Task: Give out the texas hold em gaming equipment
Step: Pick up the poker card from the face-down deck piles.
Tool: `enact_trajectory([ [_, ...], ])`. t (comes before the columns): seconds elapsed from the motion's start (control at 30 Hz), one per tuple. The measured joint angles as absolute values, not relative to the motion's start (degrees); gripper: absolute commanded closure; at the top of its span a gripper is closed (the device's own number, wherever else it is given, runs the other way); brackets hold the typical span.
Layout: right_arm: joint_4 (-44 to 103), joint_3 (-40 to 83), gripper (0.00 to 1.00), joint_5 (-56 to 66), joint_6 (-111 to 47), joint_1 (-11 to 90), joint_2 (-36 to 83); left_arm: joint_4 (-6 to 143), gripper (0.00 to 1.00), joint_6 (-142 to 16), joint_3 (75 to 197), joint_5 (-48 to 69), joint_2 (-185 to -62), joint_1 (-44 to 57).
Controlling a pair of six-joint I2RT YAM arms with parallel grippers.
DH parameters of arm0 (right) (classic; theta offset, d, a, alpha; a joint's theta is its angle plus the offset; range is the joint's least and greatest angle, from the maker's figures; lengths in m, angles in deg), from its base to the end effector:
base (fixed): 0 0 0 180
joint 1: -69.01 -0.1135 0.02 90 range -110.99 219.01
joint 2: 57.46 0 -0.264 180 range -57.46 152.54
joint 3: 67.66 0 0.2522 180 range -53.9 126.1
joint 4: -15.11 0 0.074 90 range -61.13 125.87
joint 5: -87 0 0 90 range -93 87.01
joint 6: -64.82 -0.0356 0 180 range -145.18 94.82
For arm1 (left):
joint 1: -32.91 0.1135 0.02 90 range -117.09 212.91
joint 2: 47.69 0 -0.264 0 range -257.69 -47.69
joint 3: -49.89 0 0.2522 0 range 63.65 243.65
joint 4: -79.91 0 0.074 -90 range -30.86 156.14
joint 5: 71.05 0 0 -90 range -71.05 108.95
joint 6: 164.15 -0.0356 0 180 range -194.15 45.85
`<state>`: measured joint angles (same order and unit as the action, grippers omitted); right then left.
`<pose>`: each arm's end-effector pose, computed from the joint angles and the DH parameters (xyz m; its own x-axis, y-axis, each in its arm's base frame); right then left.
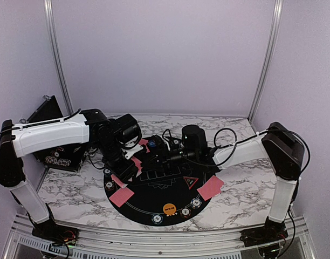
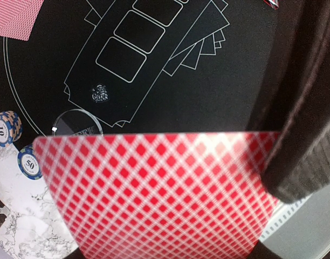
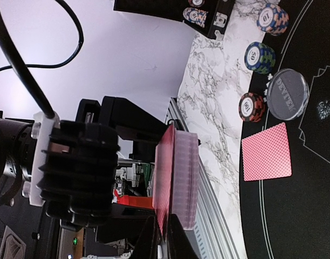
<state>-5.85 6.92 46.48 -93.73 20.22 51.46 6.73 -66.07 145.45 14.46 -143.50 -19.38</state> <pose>0.2487 0.3250 0.1985 -0.9642 -0.1831 -0.1920 -0.2150 0.1151 0.9698 0.1997 -0.2629 0.2701 -0.6932 0.6675 -0.2718 0.7120 0.6928 -0.1144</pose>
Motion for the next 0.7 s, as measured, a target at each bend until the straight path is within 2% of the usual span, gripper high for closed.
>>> enact_trajectory([
  [0.7, -12.4, 0.4, 1.0, 48.3, -97.1, 25.9, 47.4, 6.8, 0.42, -66.1, 145.4, 14.5, -143.5, -19.6],
])
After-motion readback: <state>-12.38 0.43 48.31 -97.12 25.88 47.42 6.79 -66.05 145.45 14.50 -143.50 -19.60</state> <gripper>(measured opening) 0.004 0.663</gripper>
